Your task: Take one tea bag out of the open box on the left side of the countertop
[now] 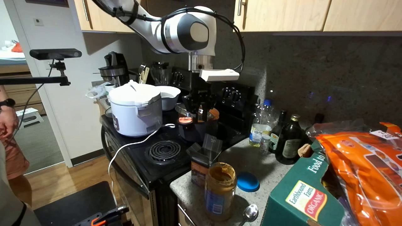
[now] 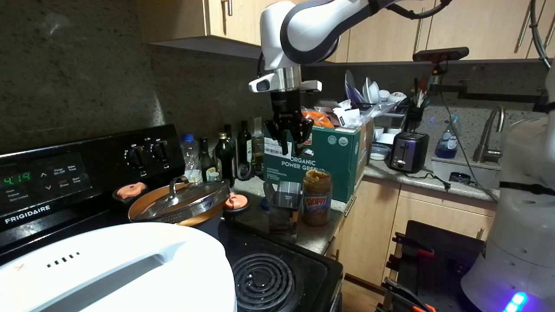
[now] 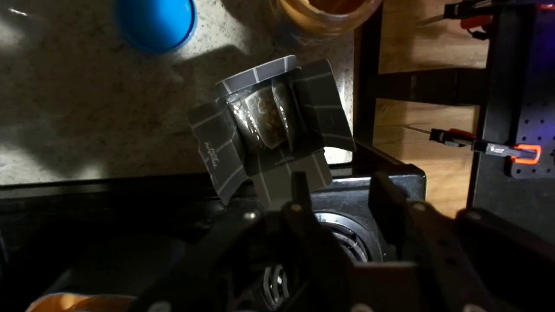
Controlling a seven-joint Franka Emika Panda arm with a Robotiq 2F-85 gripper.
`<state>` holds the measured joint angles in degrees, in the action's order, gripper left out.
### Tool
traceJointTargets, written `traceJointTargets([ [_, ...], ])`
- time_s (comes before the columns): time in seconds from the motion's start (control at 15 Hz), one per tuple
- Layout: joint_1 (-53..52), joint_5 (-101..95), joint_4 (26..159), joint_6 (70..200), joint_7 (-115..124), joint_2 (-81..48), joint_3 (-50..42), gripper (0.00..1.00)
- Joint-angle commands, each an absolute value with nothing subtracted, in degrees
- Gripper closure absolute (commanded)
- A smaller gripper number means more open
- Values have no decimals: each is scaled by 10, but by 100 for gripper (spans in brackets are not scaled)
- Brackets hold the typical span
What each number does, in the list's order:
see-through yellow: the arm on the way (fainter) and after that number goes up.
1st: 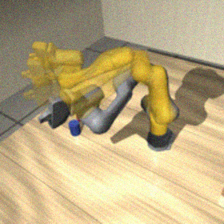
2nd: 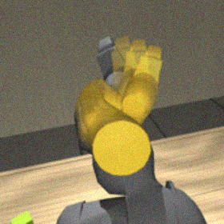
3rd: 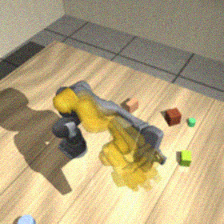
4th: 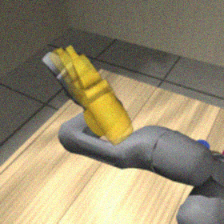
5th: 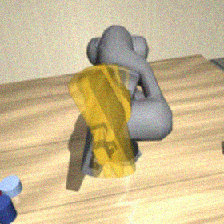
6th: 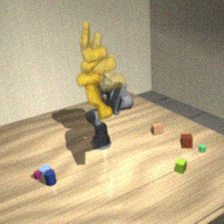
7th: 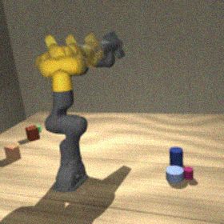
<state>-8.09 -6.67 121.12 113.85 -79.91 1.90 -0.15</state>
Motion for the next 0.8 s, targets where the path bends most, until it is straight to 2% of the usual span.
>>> traceJointTargets([
  [0.0, -68, -59, 1228, 1170, -845, 2, 15, 81],
  [0.07, -68, -56, 1233, 1184, -853, -6, 17, 82],
  [0.13, -67, -51, 1236, 1201, -861, -18, 20, 70],
  [0.2, -67, -45, 1236, 1216, -870, -31, 24, 73],
  [0.27, -66, -39, 1235, 1227, -876, -46, 28, 68],
  [0.33, -65, -31, 1238, 1241, -885, -58, 32, 56],
  [0.4, -64, -26, 1238, 1250, -891, -69, 37, 59],
  [0.53, -59, -12, 1237, 1263, -900, -88, 46, 58],
  [0.73, -52, 3, 1234, 1269, -906, -106, 57, 63],
])
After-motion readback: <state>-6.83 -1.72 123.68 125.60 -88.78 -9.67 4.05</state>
